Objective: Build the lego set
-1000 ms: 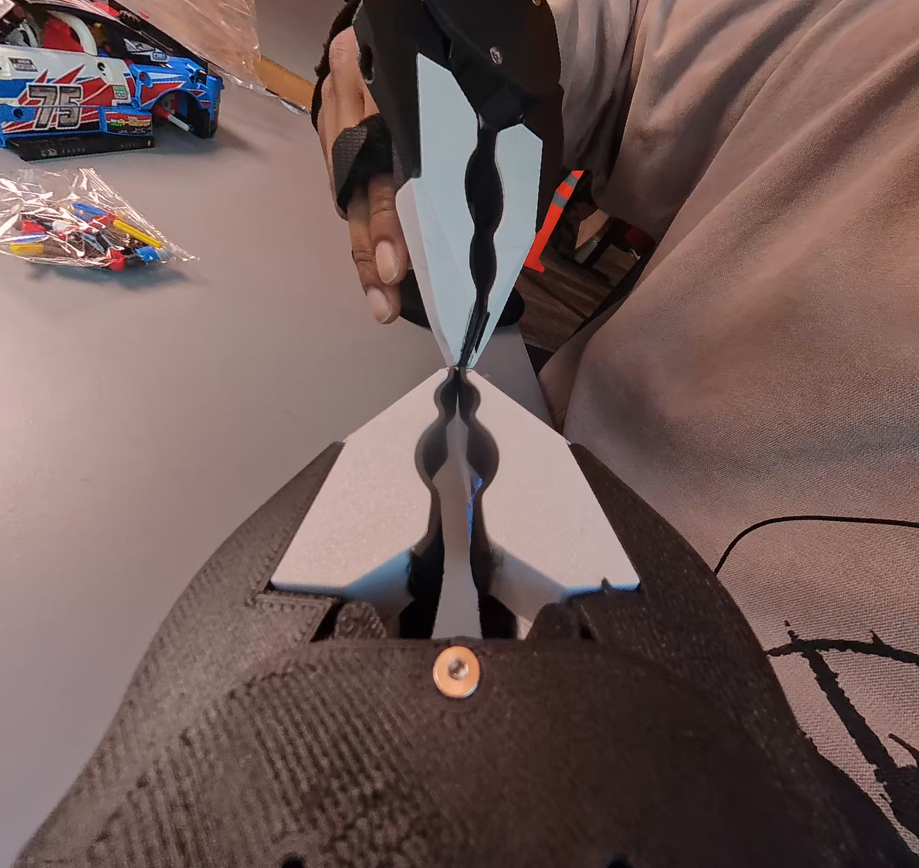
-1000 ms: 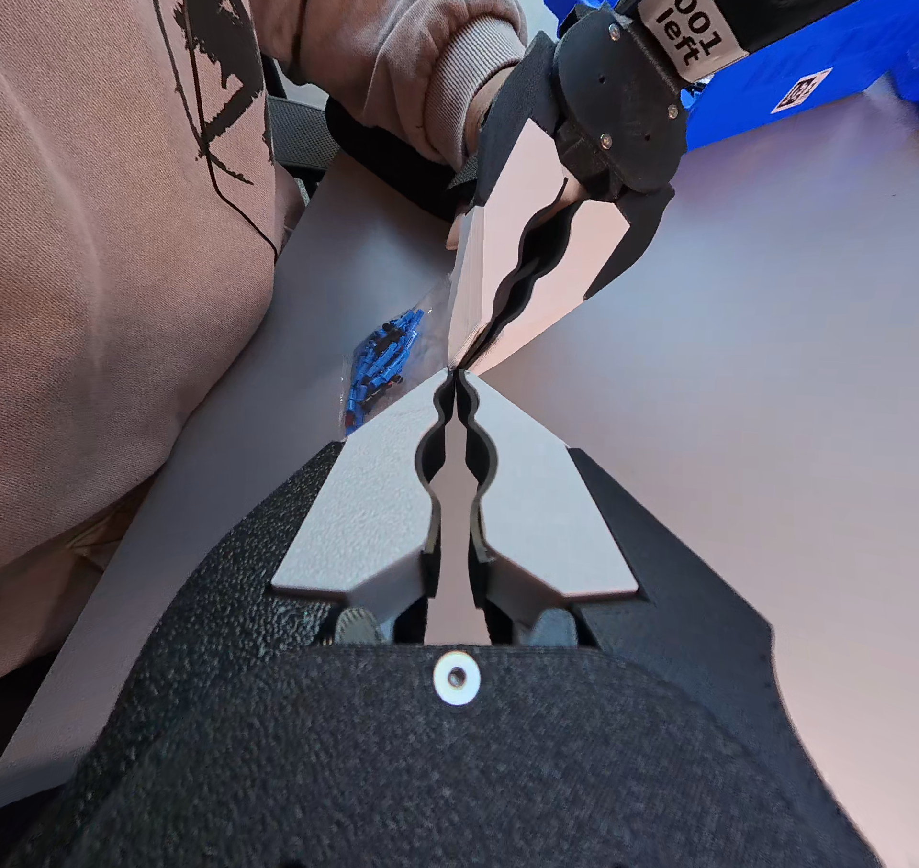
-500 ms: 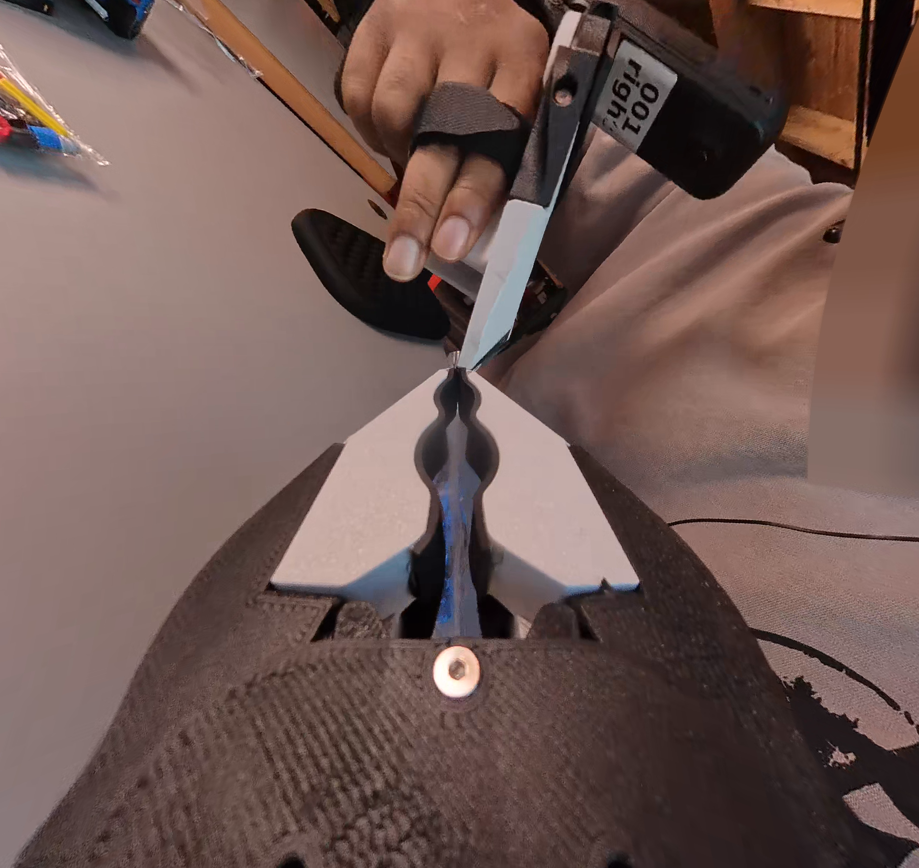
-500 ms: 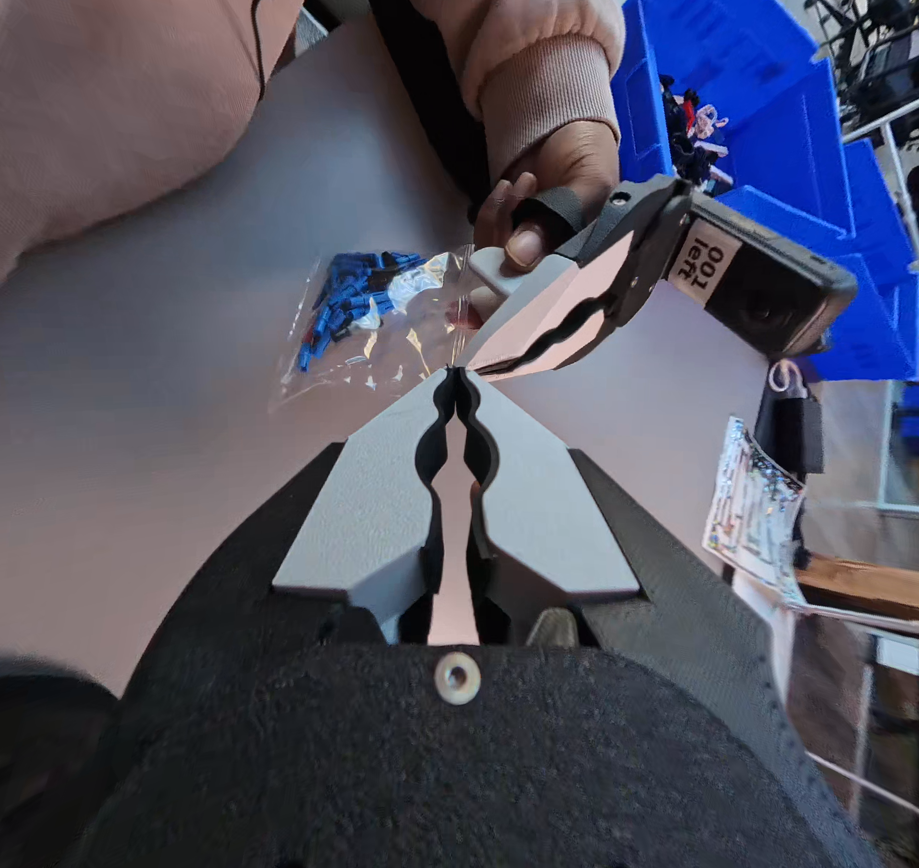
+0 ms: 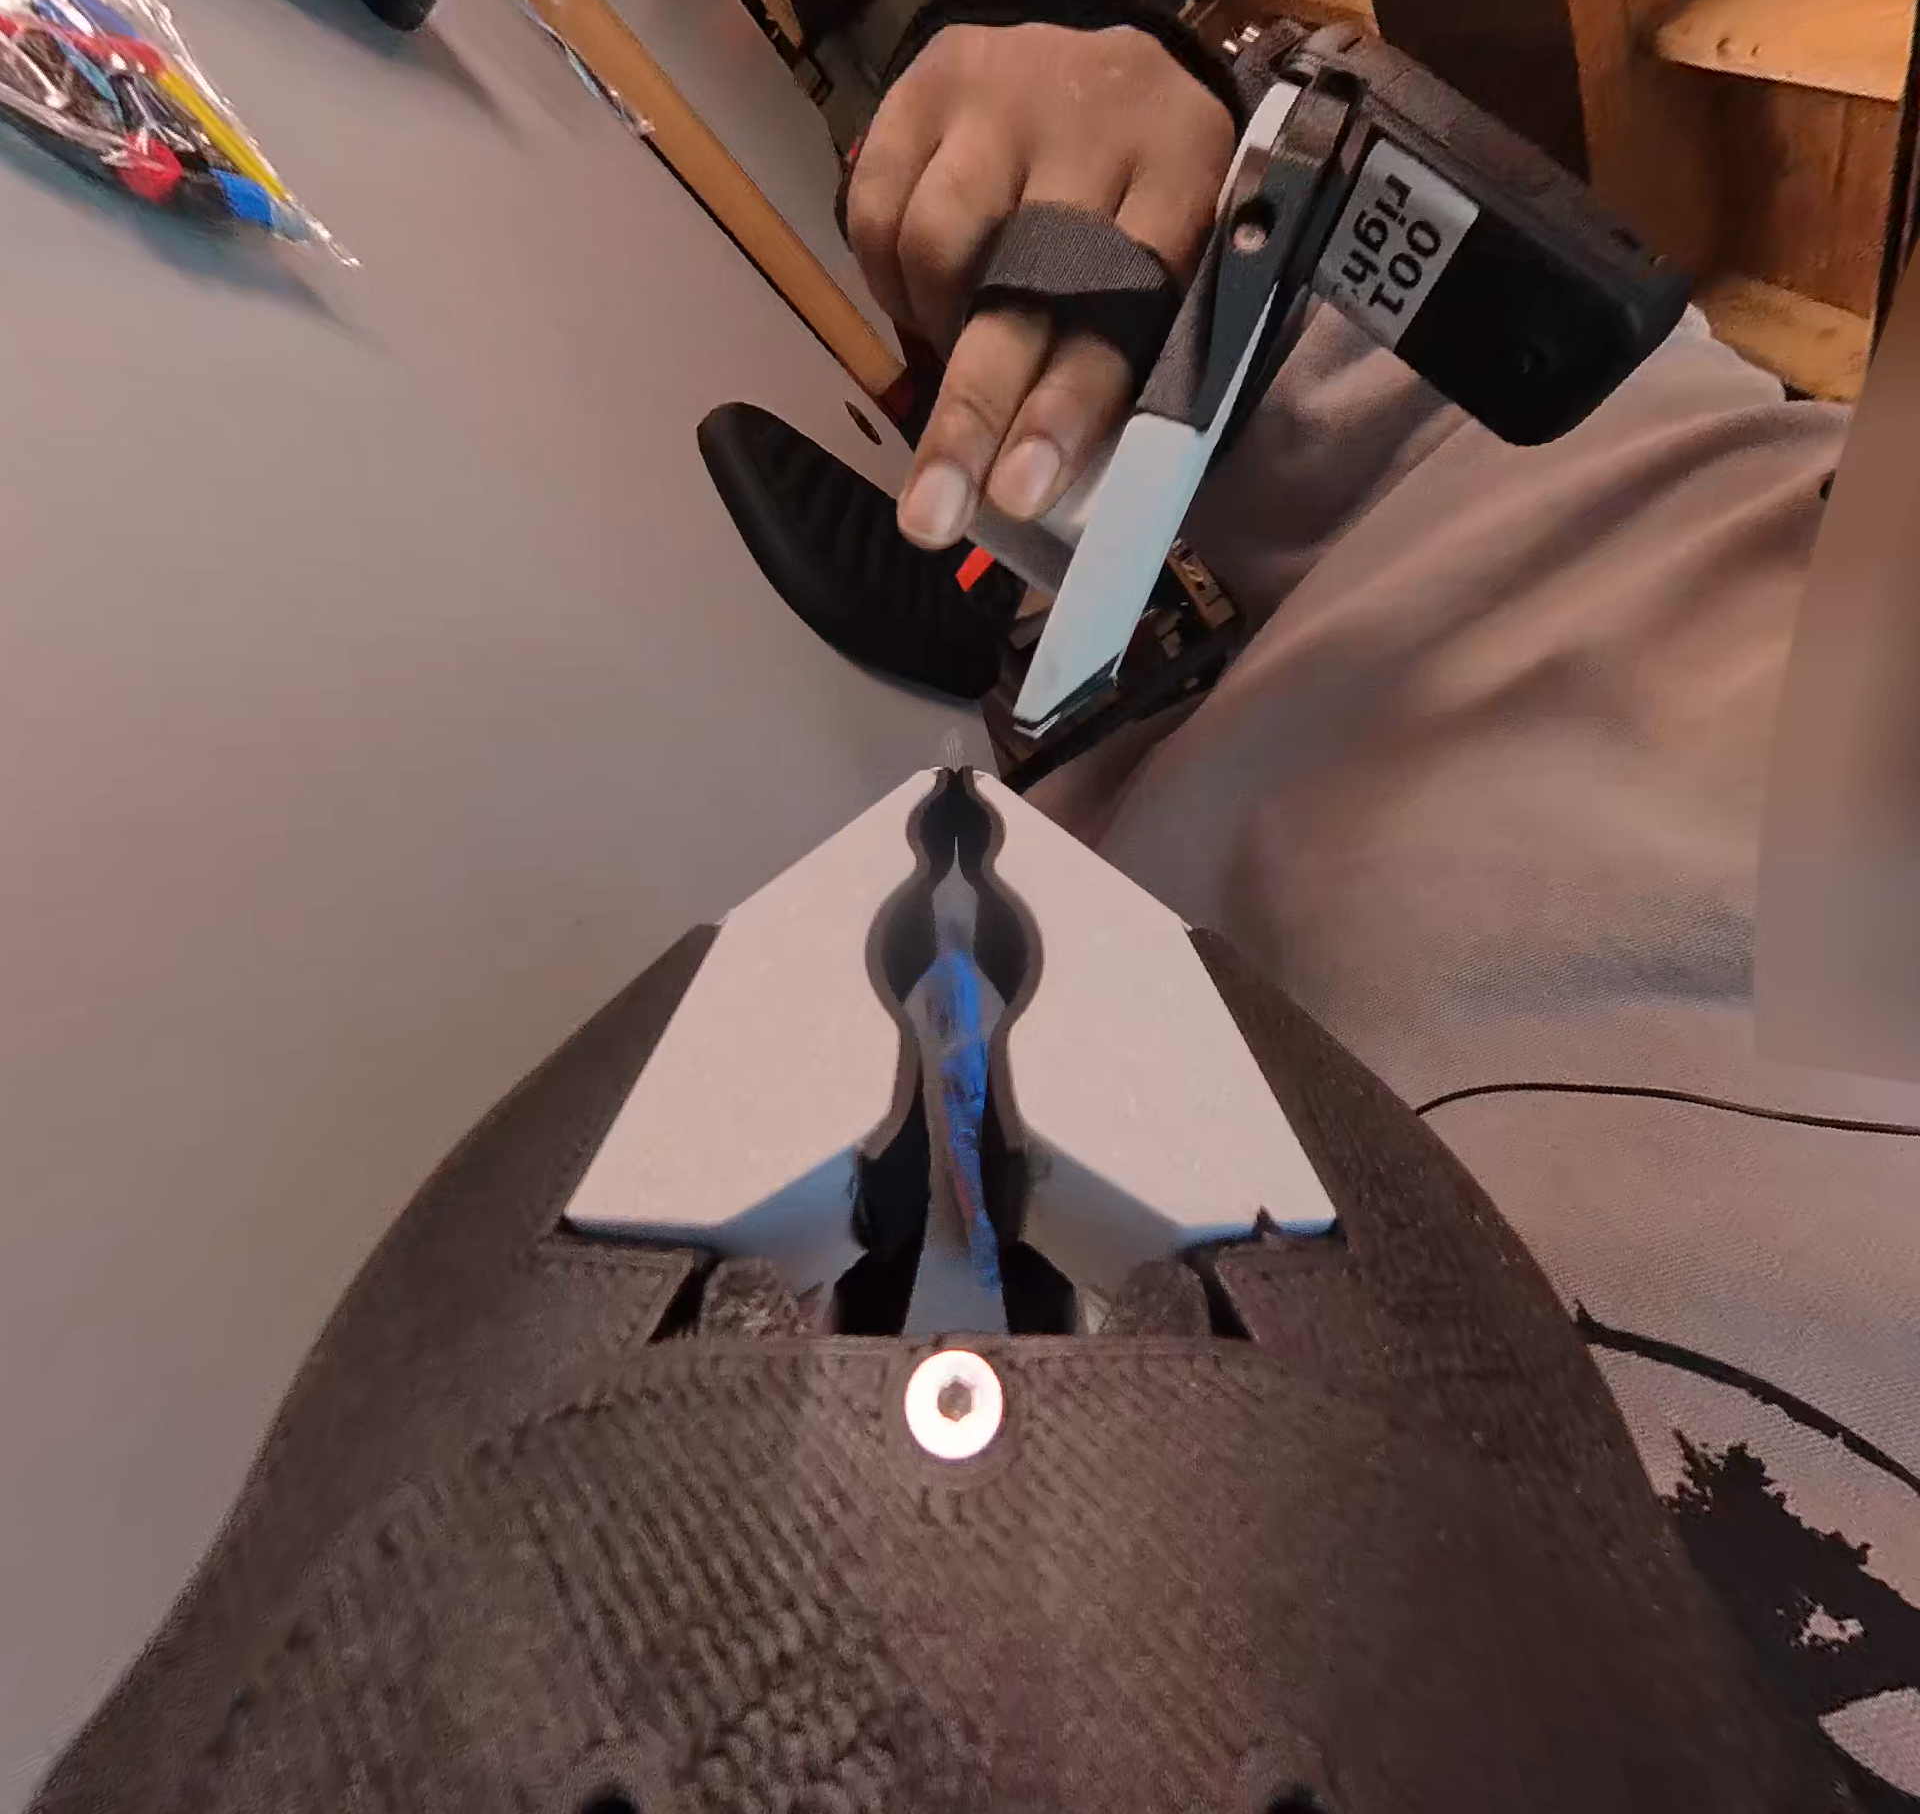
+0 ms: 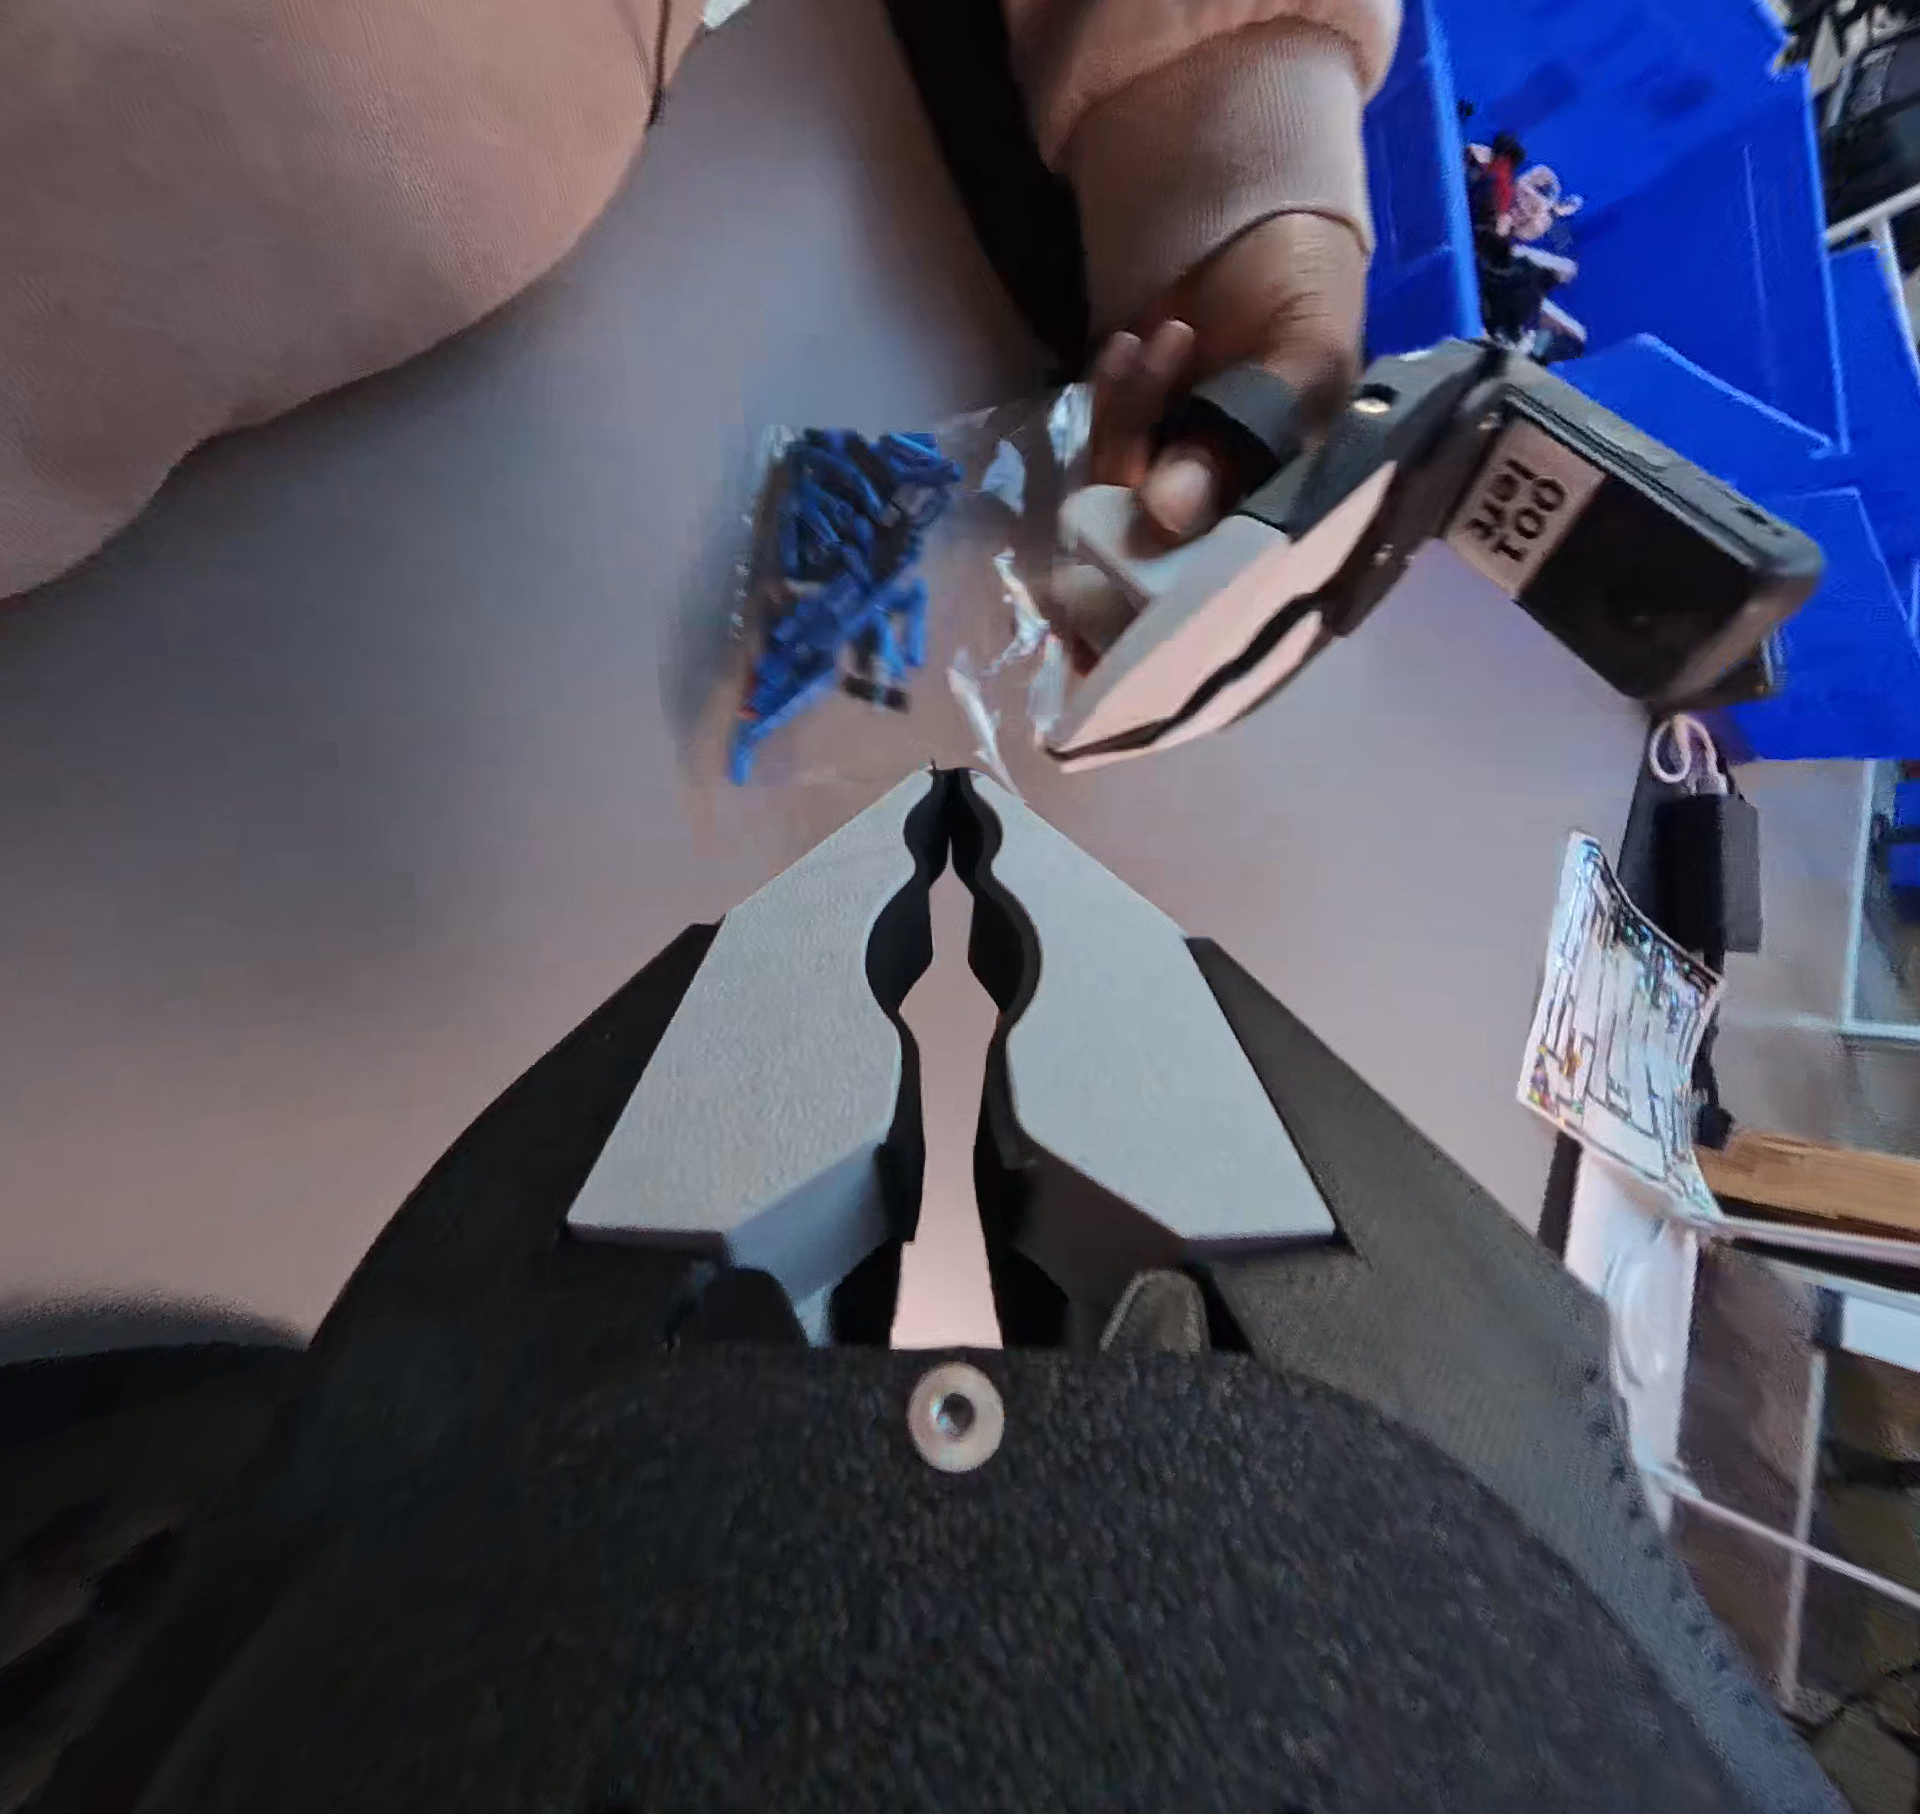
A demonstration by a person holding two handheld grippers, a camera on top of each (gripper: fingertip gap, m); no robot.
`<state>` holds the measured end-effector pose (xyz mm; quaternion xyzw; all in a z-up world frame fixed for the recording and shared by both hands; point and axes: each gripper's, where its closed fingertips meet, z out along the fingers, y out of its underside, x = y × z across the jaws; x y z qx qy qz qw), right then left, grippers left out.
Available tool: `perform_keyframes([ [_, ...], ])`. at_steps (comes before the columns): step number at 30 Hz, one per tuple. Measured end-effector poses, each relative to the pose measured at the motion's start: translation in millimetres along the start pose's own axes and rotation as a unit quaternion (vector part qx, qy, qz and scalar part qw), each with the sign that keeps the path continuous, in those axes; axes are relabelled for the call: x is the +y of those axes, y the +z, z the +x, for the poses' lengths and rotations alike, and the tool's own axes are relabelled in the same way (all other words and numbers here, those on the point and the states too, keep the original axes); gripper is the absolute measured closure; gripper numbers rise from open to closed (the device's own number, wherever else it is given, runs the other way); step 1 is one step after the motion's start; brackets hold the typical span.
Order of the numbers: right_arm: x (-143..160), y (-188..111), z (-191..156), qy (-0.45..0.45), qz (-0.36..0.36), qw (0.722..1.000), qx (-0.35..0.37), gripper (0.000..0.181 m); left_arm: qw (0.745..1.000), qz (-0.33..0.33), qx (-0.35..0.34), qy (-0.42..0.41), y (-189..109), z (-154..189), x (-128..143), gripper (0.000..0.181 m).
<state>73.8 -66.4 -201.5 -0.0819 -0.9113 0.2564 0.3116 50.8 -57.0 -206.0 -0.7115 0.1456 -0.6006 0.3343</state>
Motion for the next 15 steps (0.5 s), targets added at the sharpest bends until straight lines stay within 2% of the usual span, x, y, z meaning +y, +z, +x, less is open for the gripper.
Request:
perform_keyframes([
  [5,0.4,-14.0,30.6,0.160,0.045,0.986,0.025,0.181,1.000,0.010,-0.001,0.008,0.3,1.1,-10.3,0.181],
  [6,0.6,-14.2,32.0,0.195,0.057,0.979,0.019,0.178,1.000,0.009,-0.001,0.009,1.1,1.2,-9.6,0.181],
  [8,4.0,-10.0,28.5,0.240,0.059,0.969,-0.004,0.159,1.000,0.006,-0.002,0.015,2.9,3.3,-8.1,0.181],
  [15,8.9,9.0,23.6,0.265,0.043,0.962,-0.039,0.170,0.999,0.003,-0.010,0.035,3.3,5.5,-8.5,0.181],
])
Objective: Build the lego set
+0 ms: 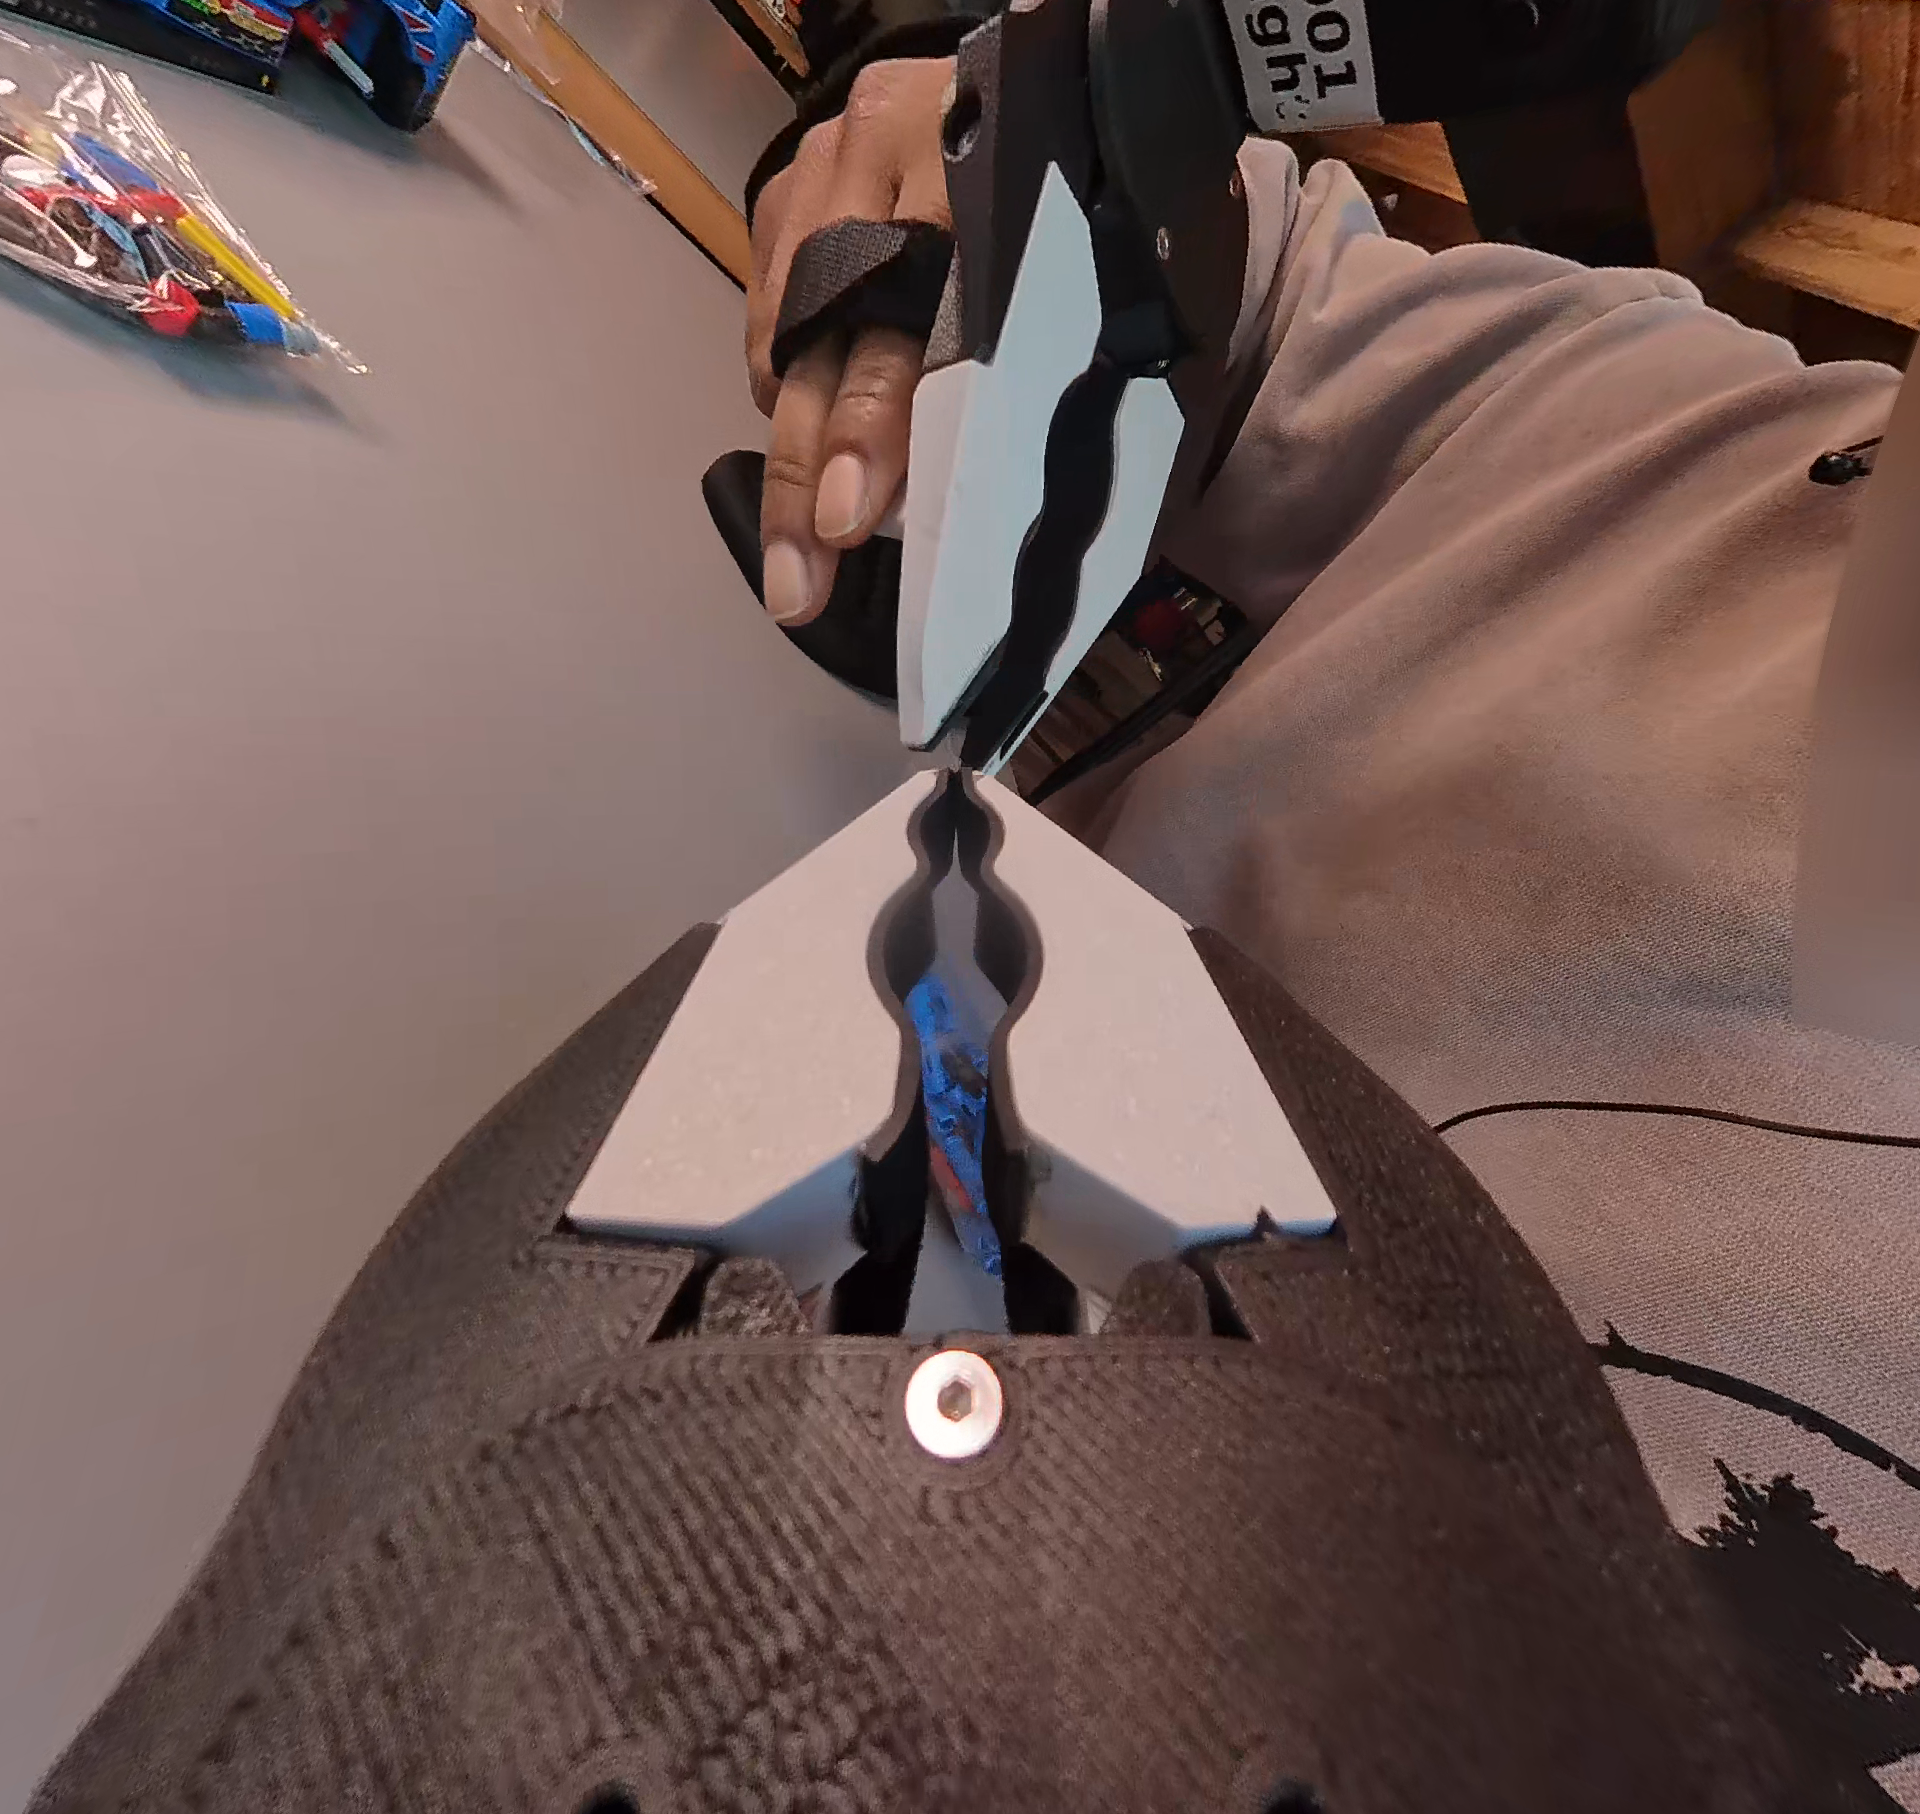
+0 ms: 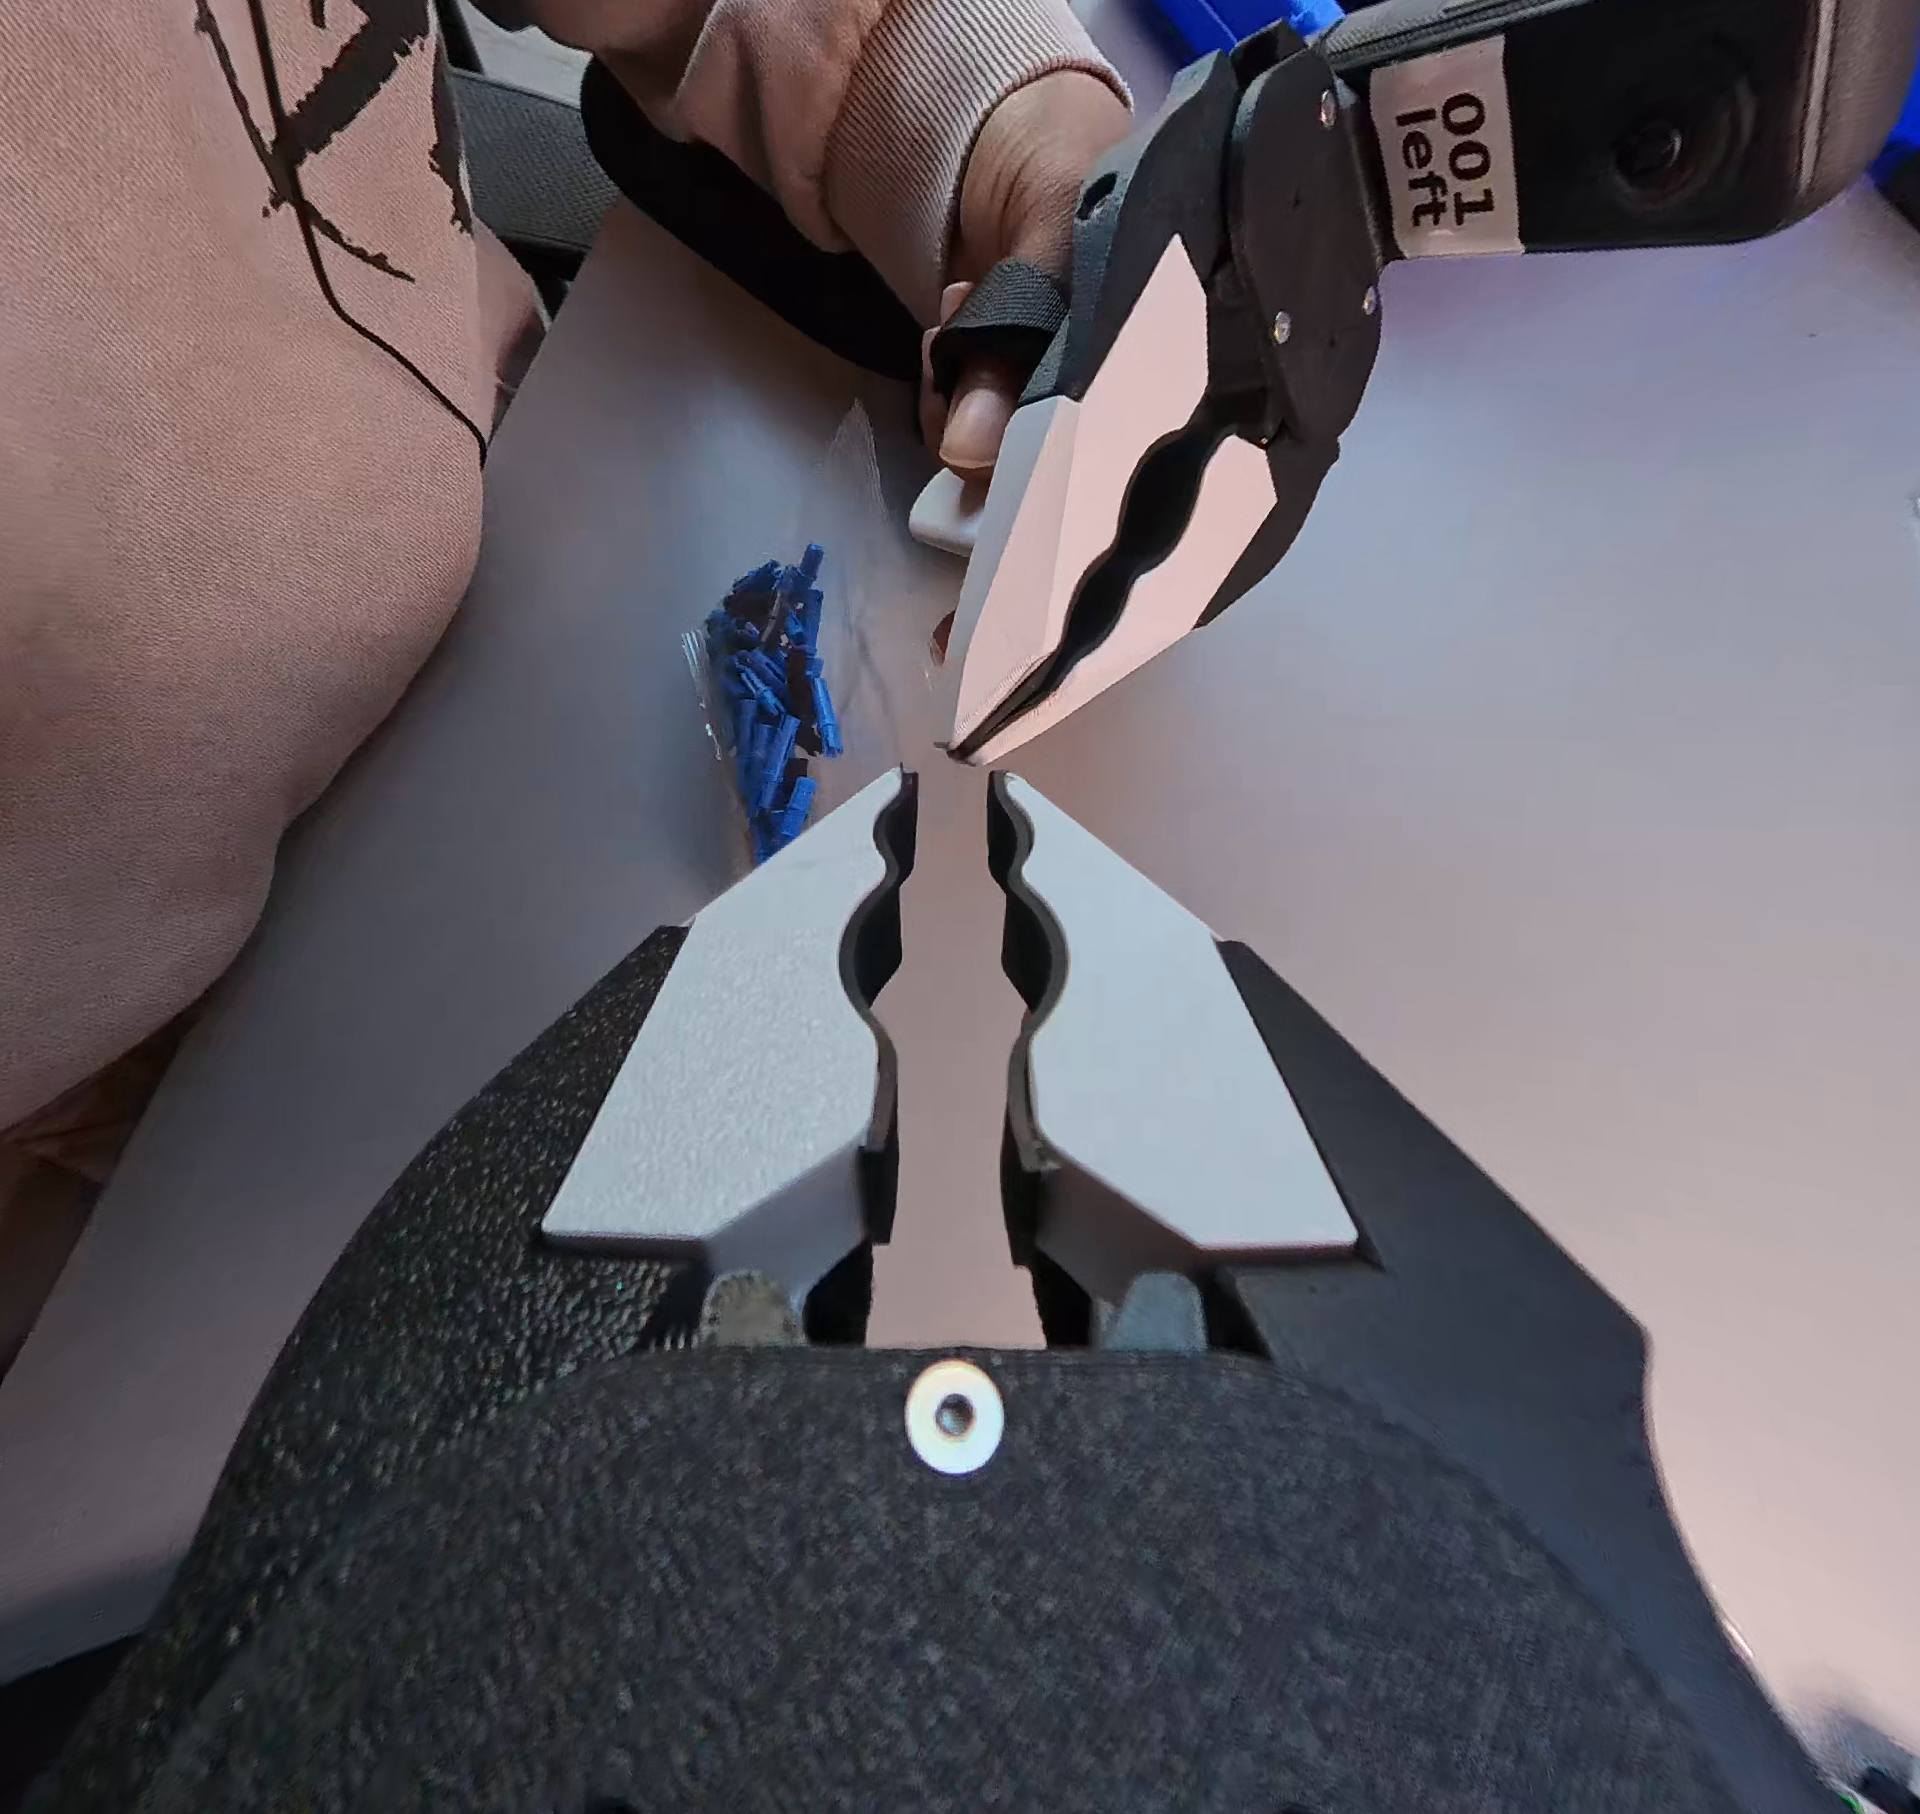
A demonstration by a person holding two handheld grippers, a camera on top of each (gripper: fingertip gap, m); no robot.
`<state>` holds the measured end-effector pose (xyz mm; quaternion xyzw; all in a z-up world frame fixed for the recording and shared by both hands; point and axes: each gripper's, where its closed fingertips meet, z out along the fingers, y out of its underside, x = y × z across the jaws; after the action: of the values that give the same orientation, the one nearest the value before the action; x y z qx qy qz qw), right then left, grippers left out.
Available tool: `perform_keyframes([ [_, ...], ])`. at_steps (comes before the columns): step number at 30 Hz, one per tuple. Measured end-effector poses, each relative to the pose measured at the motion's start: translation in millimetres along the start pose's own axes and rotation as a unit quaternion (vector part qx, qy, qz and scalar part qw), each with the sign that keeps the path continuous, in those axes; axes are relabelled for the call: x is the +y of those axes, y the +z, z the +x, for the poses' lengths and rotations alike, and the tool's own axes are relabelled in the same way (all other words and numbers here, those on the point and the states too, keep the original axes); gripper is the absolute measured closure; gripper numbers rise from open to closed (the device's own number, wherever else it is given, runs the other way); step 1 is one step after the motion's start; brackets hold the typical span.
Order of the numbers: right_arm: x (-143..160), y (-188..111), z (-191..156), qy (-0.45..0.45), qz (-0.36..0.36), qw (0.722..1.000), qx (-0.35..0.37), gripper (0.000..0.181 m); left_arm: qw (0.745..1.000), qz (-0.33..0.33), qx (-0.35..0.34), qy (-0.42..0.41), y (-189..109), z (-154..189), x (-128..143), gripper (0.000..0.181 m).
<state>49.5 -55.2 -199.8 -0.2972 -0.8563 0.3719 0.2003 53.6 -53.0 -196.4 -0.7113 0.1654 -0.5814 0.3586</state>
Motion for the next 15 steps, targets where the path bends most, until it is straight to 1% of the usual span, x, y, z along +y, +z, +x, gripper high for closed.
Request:
perform_keyframes([
  [5,-2.4,3.9,0.2,0.001,0.001,1.000,-0.014,0.181,1.000,-0.005,-0.008,0.007,0.2,-0.9,1.9,0.181],
  [11,-2.0,5.2,-0.9,0.011,-0.003,1.000,-0.025,0.181,1.000,-0.007,-0.010,0.012,0.0,-1.0,2.7,0.181],
  [15,-1.3,4.7,-1.8,0.032,0.002,0.999,-0.035,0.181,0.999,-0.008,-0.021,0.032,0.8,-1.2,2.7,0.181],
])
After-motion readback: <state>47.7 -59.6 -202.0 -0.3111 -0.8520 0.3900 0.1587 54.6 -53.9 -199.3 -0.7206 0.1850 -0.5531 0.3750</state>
